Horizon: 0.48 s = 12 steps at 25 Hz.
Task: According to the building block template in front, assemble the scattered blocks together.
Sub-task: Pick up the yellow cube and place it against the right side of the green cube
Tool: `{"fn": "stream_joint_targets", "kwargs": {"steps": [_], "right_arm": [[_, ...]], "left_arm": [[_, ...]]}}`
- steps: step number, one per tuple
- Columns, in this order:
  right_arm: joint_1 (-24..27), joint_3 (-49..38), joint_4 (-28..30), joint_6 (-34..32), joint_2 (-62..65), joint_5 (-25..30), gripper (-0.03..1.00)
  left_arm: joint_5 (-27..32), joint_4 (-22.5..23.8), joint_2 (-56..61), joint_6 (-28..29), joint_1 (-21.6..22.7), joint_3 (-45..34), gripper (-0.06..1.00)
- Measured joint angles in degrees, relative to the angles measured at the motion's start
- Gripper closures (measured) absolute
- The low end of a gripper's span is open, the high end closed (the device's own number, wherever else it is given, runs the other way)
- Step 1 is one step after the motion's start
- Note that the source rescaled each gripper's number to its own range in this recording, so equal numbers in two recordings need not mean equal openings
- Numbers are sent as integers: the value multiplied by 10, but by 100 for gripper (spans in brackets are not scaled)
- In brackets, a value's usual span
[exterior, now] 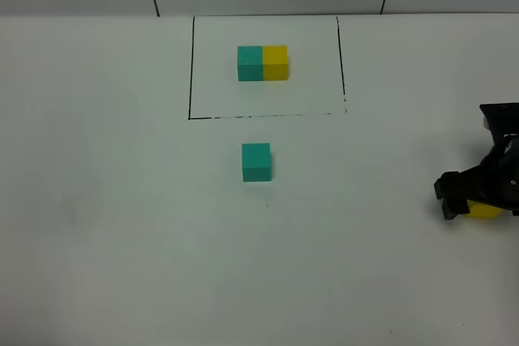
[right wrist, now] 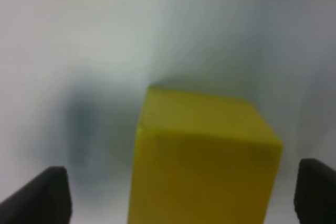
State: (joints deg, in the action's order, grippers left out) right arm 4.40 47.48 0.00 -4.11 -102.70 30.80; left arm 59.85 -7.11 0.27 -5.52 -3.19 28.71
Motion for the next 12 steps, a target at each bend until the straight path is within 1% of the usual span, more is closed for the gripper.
{"fn": "stream_joint_targets", "kwargs": {"steps": [2,3,5,8,10,11,12], "right_arm": [[0,0,0,-4,-1,-1,13],[0,0,0,-5,-1,-2,18],[0,0,0,-7,-1,-5,31],[0,0,0,-7,-2,-9,61],[0,0,0,-7,-3,-11,86],[0,0,0,-7,-3,-12,96],[0,0,0,-7,-3,-12,97]], "left_arm": [[0,0,0,0,0,0,28],[0,0,0,0,0,0,28],[0,0,0,0,0,0,28],[0,0,0,0,0,0,28],[0,0,0,0,0,0,28],[0,0,0,0,0,0,28],[0,0,0,0,0,0,28]]}}
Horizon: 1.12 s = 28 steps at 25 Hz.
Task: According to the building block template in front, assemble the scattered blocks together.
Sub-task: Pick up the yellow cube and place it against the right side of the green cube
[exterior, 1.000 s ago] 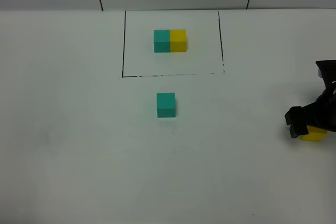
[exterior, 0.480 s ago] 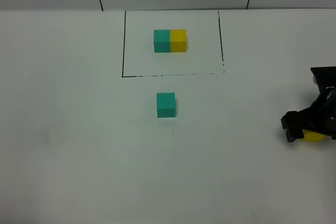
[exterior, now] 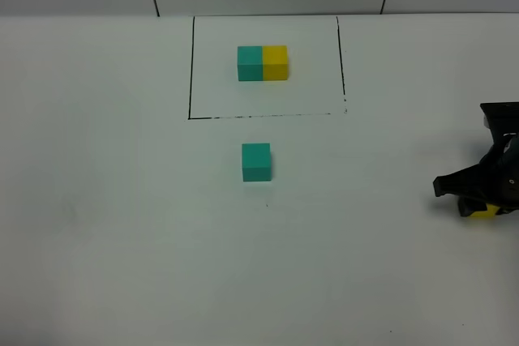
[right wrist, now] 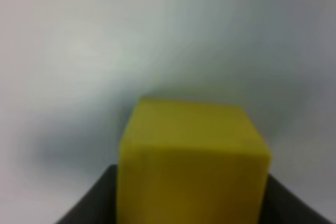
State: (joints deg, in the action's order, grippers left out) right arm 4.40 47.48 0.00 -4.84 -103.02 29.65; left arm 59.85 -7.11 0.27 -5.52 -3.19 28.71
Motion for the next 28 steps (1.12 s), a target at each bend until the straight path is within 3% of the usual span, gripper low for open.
{"fn": "stream_joint_targets", "kwargs": {"steps": [8,12,16,22,28], "right_arm": [[0,0,18,3,0,11,97],[0,0,26,48,0,14,97],[-12,2,32,139,1,19,97],[-87,70,32,342,2,99,97],[-174,203,48,434,-33,189,97]], "left_arm": [[0,0,0,0,0,0,28],[0,0,0,0,0,0,28],[0,0,0,0,0,0,28],[0,0,0,0,0,0,28],[0,0,0,0,0,0,28]]}}
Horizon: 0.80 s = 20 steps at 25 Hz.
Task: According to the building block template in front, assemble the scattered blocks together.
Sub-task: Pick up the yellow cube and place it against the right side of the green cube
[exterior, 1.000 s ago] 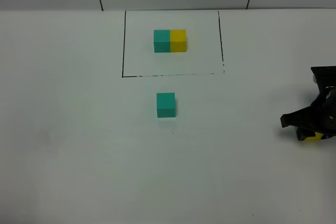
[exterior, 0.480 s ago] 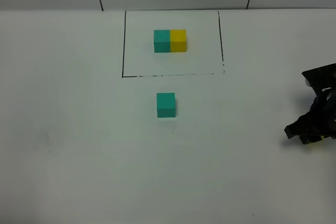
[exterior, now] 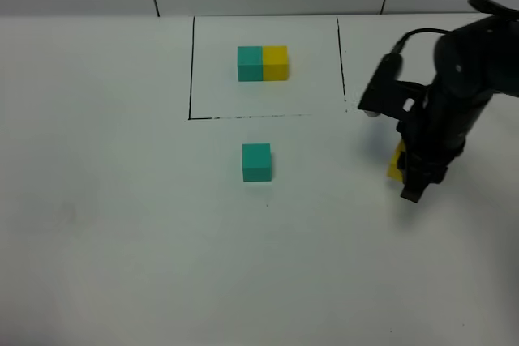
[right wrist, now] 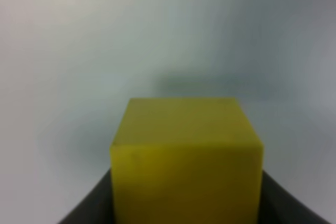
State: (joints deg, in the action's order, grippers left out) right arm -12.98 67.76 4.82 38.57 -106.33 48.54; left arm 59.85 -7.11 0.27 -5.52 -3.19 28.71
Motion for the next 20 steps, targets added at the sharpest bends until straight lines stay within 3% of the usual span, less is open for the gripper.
{"fn": "stream_joint_targets", "kwargs": {"steps": [8,20], "right_arm": [[-92,145,3,101,-94,73,97],[-123,247,-17,153,-169,119,97]], "left_arm": [[0,0,0,0,0,0,28],[0,0,0,0,0,0,28]]}}
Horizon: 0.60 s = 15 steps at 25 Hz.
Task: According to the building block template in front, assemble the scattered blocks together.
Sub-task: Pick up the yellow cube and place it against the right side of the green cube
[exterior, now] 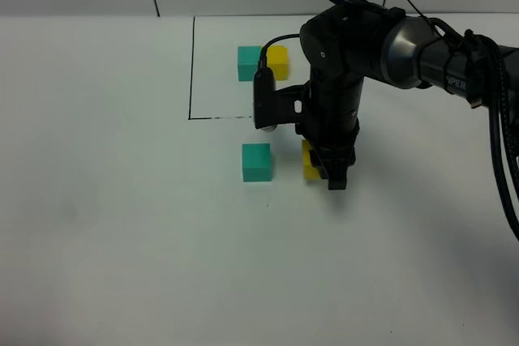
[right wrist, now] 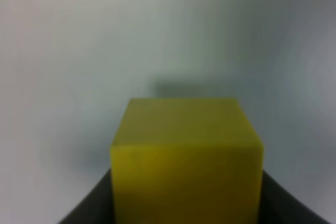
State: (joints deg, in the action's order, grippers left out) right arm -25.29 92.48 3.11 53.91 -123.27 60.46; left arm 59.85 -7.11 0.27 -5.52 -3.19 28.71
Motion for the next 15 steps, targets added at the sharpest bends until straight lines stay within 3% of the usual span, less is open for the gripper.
{"fn": "stream_joint_targets", "kwargs": {"steps": [15], "right_arm": [[-13,36,-16,24,-42,-18,97]], "left_arm": [[0,0,0,0,0,0,28]]}}
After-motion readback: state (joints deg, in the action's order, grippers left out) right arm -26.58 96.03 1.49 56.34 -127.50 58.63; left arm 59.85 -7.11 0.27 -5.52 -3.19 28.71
